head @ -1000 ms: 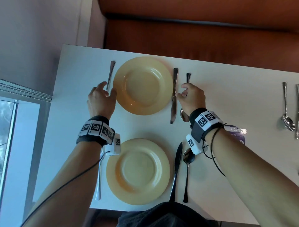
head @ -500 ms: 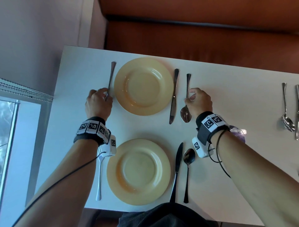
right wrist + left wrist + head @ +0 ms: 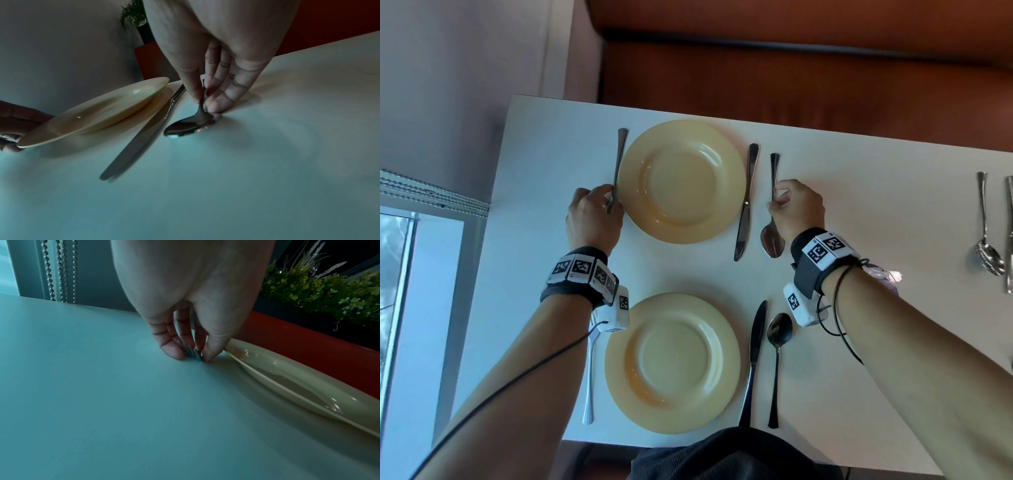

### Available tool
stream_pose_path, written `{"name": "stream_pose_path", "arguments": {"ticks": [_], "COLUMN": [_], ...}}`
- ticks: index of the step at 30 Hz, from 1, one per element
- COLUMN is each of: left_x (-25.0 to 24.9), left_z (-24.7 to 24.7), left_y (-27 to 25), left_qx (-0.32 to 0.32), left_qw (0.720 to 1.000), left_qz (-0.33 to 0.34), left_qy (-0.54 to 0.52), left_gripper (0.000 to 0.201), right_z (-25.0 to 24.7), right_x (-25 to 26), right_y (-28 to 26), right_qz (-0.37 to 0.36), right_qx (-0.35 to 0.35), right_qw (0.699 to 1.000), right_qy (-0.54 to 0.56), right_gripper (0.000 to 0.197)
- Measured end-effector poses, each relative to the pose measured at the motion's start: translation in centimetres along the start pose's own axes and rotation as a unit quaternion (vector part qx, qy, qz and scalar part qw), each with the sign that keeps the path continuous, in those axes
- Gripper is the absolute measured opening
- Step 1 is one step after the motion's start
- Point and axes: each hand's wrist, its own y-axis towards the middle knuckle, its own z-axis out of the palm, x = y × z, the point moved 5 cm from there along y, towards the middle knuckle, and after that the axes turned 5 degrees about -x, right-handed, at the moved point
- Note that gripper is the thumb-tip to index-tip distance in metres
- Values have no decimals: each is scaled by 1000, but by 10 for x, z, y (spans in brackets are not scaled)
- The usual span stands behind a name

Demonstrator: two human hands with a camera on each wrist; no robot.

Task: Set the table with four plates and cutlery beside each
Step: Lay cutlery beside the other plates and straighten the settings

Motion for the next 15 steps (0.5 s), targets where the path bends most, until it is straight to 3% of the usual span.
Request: {"name": "stream_pose_path", "arguments": {"ticks": [15], "left_x": [13], "left_z": [-8], "left_y": [-10], "left_qx": [-2], "left_qw": [1000], "left_qz": [-10], "left_qy": [-23], "left_gripper": [39], "right_z": [7], "right_x": [5], "right_y": [5], "right_qz": [8], "right_qx": [9], "right_qw": [999], "right_qy": [40], "right_gripper": [33]}}
